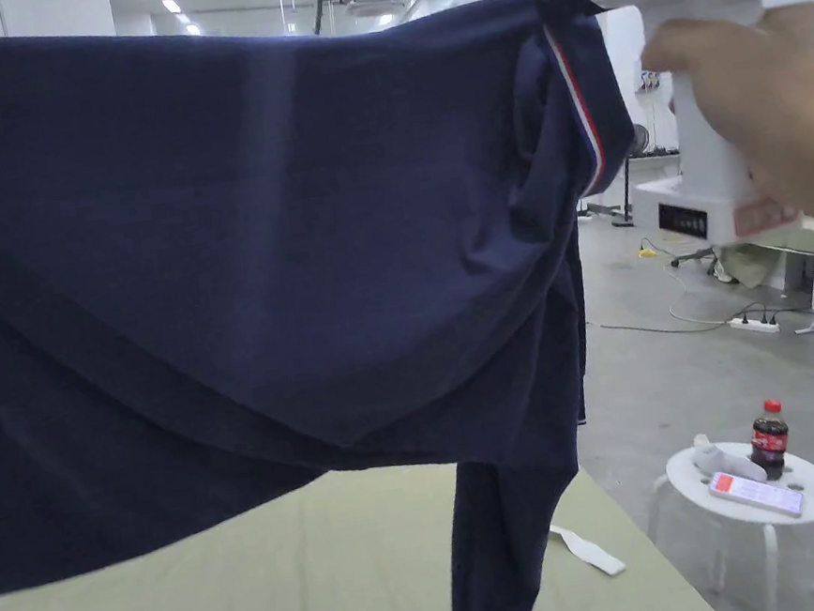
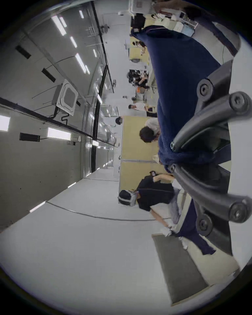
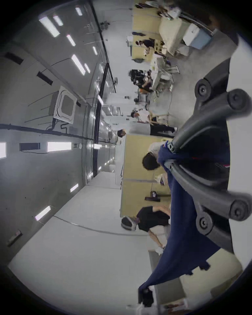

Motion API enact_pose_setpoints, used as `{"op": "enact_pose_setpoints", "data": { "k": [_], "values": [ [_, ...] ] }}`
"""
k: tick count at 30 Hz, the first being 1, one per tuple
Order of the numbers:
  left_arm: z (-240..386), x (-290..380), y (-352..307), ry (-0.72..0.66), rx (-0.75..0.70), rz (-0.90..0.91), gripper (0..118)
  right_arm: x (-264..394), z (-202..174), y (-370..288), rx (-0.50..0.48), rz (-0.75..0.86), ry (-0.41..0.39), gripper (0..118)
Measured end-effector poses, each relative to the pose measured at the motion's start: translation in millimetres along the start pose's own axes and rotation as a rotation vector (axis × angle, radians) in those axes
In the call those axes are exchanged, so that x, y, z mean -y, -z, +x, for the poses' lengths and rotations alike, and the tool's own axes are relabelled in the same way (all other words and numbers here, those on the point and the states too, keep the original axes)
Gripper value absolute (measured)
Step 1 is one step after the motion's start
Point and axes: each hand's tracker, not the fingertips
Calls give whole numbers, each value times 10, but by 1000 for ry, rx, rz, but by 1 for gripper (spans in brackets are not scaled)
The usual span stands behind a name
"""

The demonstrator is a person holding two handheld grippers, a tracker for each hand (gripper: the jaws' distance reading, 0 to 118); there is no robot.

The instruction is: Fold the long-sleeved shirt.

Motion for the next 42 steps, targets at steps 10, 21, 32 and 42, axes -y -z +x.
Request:
{"op": "enact_pose_setpoints", "data": {
  "k": [10, 21, 32, 42],
  "values": [
    [76, -279, 1306, 50, -118, 105, 5, -240, -379, 1077, 114, 62, -108, 6],
    [25, 2230, 1892, 87, -35, -160, 5, 2350, -371, 1812, -39, -173, 50, 6],
    [-20, 5239, -26, -22, 21, -588, 5, 5536, -470, -396, -70, -499, 58, 6],
    [-147, 5477, -2074, -85, -52, -727, 5, 5477, -633, -2590, 14, -584, 53, 6]
  ]
}}
